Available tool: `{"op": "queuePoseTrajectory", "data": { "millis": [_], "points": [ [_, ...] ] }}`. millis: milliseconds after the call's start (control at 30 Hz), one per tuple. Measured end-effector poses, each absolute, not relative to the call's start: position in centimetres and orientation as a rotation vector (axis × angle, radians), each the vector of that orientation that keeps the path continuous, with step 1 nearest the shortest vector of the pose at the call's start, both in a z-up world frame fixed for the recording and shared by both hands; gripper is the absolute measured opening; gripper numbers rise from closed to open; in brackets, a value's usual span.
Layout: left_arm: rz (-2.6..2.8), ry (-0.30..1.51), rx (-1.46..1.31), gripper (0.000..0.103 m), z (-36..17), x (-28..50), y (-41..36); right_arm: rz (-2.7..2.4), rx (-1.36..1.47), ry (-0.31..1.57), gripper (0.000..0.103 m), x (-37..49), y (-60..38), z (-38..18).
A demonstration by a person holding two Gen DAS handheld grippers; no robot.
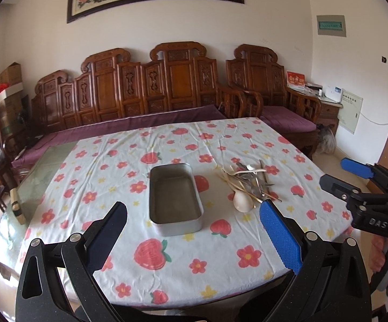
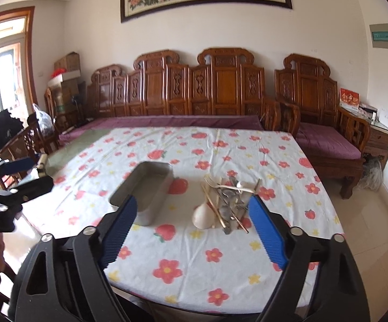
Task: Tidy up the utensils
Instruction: 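Reach the right tool into the utensil pile and grasp a wooden chopstick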
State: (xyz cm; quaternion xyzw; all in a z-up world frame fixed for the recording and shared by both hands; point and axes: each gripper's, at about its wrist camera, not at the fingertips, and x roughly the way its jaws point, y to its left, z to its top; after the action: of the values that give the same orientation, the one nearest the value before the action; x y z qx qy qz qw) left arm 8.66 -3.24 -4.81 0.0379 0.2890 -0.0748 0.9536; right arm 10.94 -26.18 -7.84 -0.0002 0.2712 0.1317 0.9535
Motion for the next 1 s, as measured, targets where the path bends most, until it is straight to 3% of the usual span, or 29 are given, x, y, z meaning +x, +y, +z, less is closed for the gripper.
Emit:
{"op": "queuePoseTrajectory", "data": {
  "millis": [133, 300, 467, 800, 867, 1000],
  "points": [
    [-0.180, 0.617, 0.070, 0.096, -6.1, 11.5, -4.1, 0.271, -0.031, 0.603, 0.072, 14.3, -27.2, -9.8],
    [-0.198, 0.650, 0.075, 0.096, -7.9, 14.1, -5.1, 0.280, -0.037, 0.665, 0.068, 18.1, -28.5, -12.2],
    [-0.225, 0.688, 0.080, 0.096, -9.9, 16.3, -6.0, 0.280, -0.057, 0.742, 0.055, 21.7, -29.5, -15.2],
    [-0.248, 0.768, 0.093, 0.096, -13.2, 19.3, -7.3, 0.370, -0.042, 0.862, 0.040, 26.8, -29.5, -21.1],
    [-0.249, 0.781, 0.090, 0.096, -13.7, 20.0, -7.3, 0.407, -0.058, 0.875, 0.032, 27.9, -28.7, -21.9],
    [-0.261, 0.796, 0.083, 0.096, -14.3, 20.9, -7.5, 0.456, -0.065, 0.912, 0.024, 30.5, -27.1, -23.0]
  ]
}}
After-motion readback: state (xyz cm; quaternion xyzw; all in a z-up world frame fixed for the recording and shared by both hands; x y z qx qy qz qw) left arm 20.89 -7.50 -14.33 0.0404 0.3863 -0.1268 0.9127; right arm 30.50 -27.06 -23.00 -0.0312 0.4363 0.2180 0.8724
